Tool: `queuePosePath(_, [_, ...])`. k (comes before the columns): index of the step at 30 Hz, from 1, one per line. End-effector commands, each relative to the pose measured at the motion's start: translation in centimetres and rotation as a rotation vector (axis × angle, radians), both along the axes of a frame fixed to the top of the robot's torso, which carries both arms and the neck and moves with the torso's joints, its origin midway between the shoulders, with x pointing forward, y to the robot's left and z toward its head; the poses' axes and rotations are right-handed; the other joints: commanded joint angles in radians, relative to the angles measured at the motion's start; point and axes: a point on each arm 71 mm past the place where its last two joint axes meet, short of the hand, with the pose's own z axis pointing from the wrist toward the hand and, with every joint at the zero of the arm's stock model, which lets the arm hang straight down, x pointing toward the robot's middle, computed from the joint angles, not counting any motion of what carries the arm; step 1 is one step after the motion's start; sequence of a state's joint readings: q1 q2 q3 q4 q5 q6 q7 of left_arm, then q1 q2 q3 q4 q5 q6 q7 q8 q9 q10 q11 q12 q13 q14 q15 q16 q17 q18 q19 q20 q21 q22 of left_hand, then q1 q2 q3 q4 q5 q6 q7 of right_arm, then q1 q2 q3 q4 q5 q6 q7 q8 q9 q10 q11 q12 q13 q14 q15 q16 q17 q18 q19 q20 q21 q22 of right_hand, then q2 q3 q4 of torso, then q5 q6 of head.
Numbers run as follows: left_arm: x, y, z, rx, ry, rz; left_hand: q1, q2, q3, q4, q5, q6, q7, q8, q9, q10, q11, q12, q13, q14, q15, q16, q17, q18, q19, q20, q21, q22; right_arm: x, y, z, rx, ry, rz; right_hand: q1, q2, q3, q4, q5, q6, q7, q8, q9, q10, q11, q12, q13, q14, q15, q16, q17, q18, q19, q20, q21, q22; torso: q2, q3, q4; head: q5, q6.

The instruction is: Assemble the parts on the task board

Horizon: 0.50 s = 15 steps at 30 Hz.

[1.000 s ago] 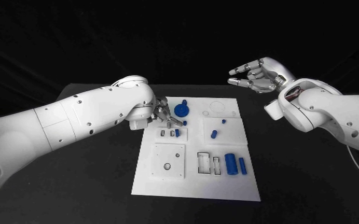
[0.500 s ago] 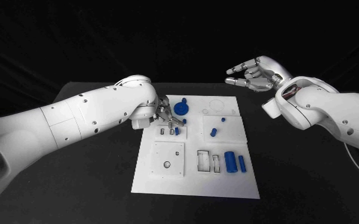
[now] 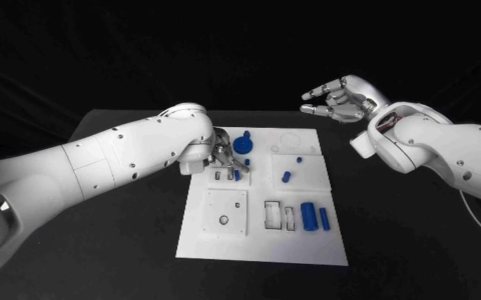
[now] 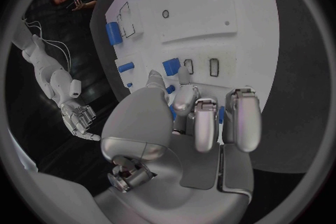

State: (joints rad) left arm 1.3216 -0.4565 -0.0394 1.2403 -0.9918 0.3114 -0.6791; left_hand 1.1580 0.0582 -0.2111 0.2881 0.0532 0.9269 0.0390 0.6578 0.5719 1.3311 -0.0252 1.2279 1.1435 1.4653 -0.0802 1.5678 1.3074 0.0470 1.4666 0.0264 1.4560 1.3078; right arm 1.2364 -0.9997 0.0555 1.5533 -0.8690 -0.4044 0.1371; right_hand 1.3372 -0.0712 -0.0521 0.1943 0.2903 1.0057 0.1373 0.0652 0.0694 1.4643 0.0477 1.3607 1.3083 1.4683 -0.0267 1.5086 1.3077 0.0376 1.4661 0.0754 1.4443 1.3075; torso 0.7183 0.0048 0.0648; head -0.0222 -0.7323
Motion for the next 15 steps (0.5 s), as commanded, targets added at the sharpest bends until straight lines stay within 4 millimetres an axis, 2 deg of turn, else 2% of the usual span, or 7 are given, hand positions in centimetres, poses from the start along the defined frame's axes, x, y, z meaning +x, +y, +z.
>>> queuePosePath(1, [-0.15, -0.15, -0.12, 0.004, 0.024, -0.015, 0.008, 0.003, -0.003, -0.002, 0.004, -0.007, 0.001, 0.005, 0.004, 0.003, -0.004, 0.006, 0.001, 0.106, -0.01, 0.003, 0.263, -0.006, 0.041, -0.008, 0.005, 0.056, -0.03, 0.16, -0.09, -0.013, 0.005, 0.015, 0.001, 0.0, -0.003, -0.001, 0.006, -0.007, 0.003, 0.002, 0.001, 0.017, 0.005, -0.004, 0.151, 0.075, 0.004, -0.003, 0.143, 0.016, -0.001, 0.004, -0.005, 0.019, 0.0, 0.0005, 0.001, 0.003, -0.001])
queuePosePath(15, [-0.33, -0.34, -0.18, 0.011, 0.036, -0.032, 0.043, 0.007, 0.017, -0.006, 0.006, -0.016, 0.0, 0.015, 0.025, 0.004, -0.005, 0.008, 0.004, 0.106, -0.01, 0.003, 0.263, -0.007, 0.042, -0.008, 0.006, 0.059, 0.04, 0.24, -0.15, -0.014, 0.007, 0.018, 0.001, 0.0, -0.003, -0.001, 0.006, -0.007, 0.003, 0.002, 0.001, 0.017, 0.005, -0.004, 0.151, 0.075, 0.004, -0.003, 0.143, 0.016, -0.001, 0.004, -0.005, 0.019, 0.0, 0.0004, 0.0005, 0.005, -0.003])
